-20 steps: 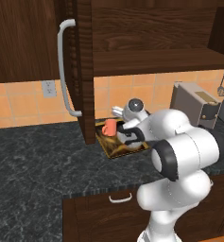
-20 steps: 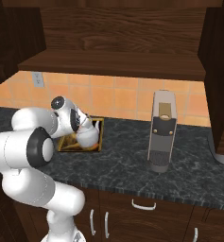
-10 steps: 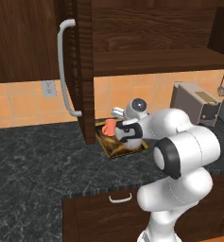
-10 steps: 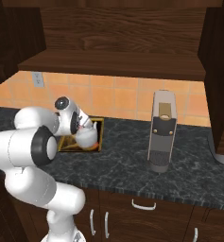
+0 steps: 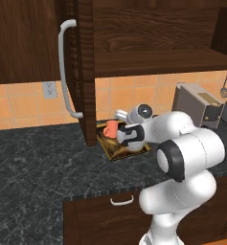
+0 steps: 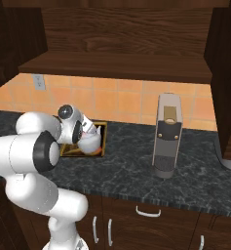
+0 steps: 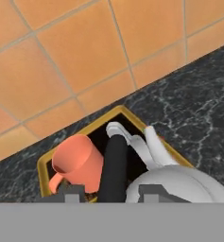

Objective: Pick the kettle from the counter and place it on the tray. Then pick the mug from the cabinet and place it on the tray. Then close the cabinet doors.

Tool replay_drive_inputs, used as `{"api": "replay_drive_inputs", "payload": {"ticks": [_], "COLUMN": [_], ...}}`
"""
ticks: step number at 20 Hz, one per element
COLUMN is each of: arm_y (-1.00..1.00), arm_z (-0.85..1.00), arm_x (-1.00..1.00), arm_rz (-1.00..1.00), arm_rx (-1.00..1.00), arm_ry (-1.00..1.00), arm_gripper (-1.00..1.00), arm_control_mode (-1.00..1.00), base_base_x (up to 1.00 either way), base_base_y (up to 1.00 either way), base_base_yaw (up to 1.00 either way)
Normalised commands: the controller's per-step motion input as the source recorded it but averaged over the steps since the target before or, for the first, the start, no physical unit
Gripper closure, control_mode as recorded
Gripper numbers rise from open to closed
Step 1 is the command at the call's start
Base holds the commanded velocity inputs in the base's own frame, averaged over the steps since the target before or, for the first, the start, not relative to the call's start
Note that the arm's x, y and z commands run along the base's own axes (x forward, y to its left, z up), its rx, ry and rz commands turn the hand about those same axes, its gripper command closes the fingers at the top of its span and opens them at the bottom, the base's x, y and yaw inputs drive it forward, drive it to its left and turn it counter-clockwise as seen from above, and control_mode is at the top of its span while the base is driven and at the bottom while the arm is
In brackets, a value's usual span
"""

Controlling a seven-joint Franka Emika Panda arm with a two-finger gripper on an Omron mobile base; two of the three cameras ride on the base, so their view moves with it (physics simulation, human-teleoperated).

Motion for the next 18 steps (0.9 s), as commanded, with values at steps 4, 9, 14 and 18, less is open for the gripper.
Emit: {"api": "replay_drive_inputs", "payload": {"ticks": [4, 9, 14, 18], "arm_y": [-0.01, 0.0, 0.0, 0.0], "arm_z": [-0.03, 0.2, 0.38, 0.49], "arm_x": [-0.2, -0.13, -0.25, -0.33], "arm_rz": [0.0, 0.0, 0.0, 0.0], "arm_rx": [0.0, 0.0, 0.0, 0.0], "arm_ry": [-0.07, 0.0, 0.0, 0.0], "arm_gripper": [-1.0, -1.0, -1.0, -1.0], "arm_control_mode": [-1.0, -1.0, -1.0, -1.0], "base_base_x": [0.0, 0.0, 0.0, 0.0], "base_base_y": [0.0, 0.0, 0.0, 0.0], "base_base_yaw": [0.0, 0.0, 0.0, 0.0]}}
